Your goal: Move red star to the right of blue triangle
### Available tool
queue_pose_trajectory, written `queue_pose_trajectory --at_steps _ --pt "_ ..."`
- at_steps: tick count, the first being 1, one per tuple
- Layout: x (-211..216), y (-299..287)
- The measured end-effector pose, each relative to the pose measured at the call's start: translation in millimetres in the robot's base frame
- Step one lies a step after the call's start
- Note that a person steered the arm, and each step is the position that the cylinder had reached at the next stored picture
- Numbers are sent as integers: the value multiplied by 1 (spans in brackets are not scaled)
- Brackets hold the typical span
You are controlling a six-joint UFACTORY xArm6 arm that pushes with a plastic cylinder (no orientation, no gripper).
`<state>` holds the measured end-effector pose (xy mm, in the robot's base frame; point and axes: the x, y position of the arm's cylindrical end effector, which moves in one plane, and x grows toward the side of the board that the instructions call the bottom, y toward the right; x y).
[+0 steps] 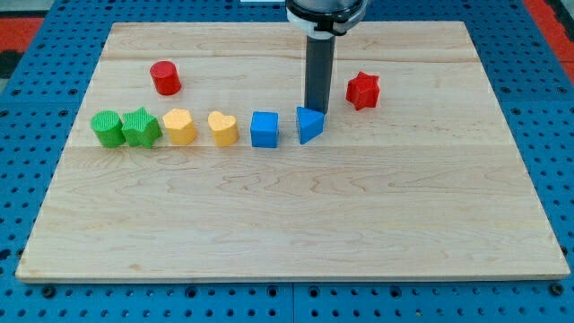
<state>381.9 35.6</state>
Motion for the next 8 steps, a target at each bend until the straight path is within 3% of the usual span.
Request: queue_pose_trajectory --at_steps 3,4,5,7,8 --pt "18 3" --pt "2 3" --pt "-24 39" --pt "-13 129" --pt "-49 143"
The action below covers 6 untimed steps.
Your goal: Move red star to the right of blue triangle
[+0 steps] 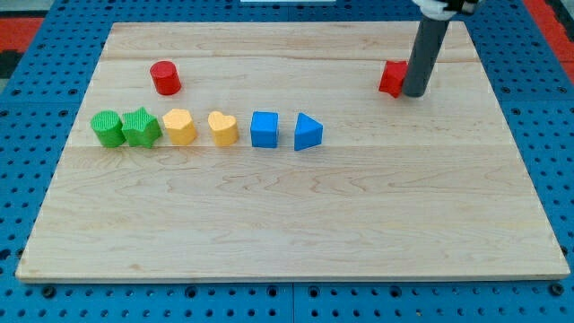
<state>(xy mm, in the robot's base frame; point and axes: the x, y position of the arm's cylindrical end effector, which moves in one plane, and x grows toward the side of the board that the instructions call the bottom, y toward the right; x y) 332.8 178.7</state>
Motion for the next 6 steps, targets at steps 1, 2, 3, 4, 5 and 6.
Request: queue_pose_trajectory --at_steps 1,2,3,4,5,6 --pt "-39 9" --pt "-68 9" --pt "-68 -7" --pt "-50 -9" --pt "-40 -22" --pt "-44 -51"
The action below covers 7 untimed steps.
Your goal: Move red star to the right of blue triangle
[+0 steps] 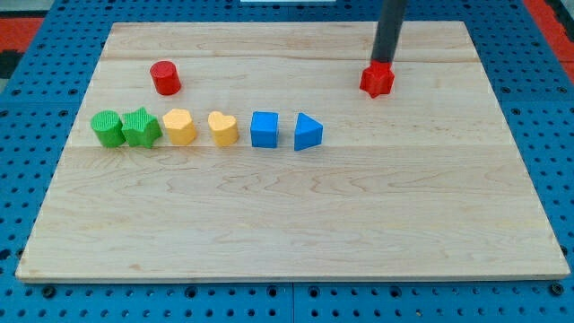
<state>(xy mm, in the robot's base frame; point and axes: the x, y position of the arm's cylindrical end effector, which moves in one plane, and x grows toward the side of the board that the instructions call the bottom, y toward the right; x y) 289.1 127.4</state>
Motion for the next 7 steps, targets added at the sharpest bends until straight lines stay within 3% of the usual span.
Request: queue_pose_trajectory --at_steps 5,7 --pt "109 -6" --pt "43 -33"
